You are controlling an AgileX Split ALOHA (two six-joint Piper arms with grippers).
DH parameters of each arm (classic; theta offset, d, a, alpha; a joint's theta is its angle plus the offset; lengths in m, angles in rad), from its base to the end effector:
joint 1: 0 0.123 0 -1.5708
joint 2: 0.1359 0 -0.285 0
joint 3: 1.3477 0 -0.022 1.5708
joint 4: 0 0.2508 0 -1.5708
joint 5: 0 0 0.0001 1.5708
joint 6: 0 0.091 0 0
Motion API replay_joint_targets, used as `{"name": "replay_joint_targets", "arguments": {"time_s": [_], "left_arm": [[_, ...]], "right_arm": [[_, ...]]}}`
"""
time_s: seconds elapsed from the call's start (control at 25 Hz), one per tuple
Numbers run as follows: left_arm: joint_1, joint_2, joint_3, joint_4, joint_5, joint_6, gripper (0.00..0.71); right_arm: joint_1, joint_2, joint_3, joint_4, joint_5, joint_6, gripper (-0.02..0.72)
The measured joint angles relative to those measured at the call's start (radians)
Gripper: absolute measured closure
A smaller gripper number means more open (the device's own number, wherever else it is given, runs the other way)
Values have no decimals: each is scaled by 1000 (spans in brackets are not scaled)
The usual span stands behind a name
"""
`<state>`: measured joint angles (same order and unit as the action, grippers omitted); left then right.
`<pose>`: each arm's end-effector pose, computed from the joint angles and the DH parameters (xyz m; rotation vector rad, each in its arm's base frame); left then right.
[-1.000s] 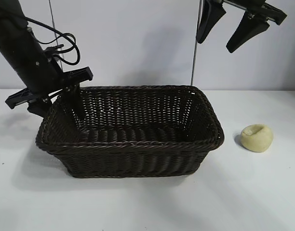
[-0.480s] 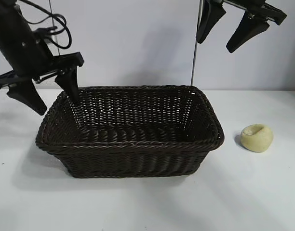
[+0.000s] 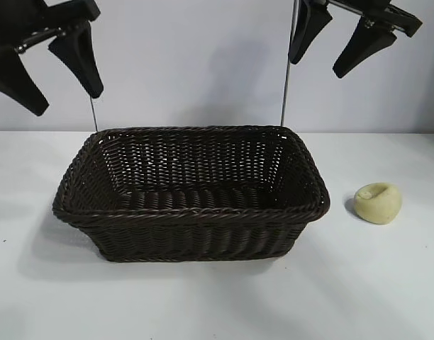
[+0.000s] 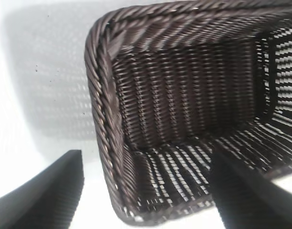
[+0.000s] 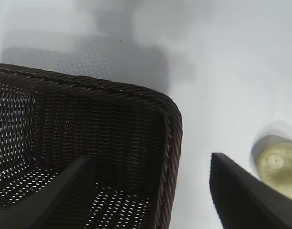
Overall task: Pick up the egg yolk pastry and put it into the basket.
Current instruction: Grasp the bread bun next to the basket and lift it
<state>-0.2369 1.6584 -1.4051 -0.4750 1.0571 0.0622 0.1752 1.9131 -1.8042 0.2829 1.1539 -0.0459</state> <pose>0.3283 -0.1166 0.3042 0.1871 2.7561 -0.6777 0.4069 0.0956 0.3119 -0.2159 2.7284 0.4223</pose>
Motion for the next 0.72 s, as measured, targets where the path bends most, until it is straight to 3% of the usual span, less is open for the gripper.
{"name": "replay_joint_targets", "arguments": {"time_s": [0.2,0.72], "left_arm": [[0,0,20,-101,-80,0,175],[-3,0,22,-170,-176,0,175]], "right_arm": [[0,0,0,0,0,0,207],[0,0,0,-2,-2,0,207]]}}
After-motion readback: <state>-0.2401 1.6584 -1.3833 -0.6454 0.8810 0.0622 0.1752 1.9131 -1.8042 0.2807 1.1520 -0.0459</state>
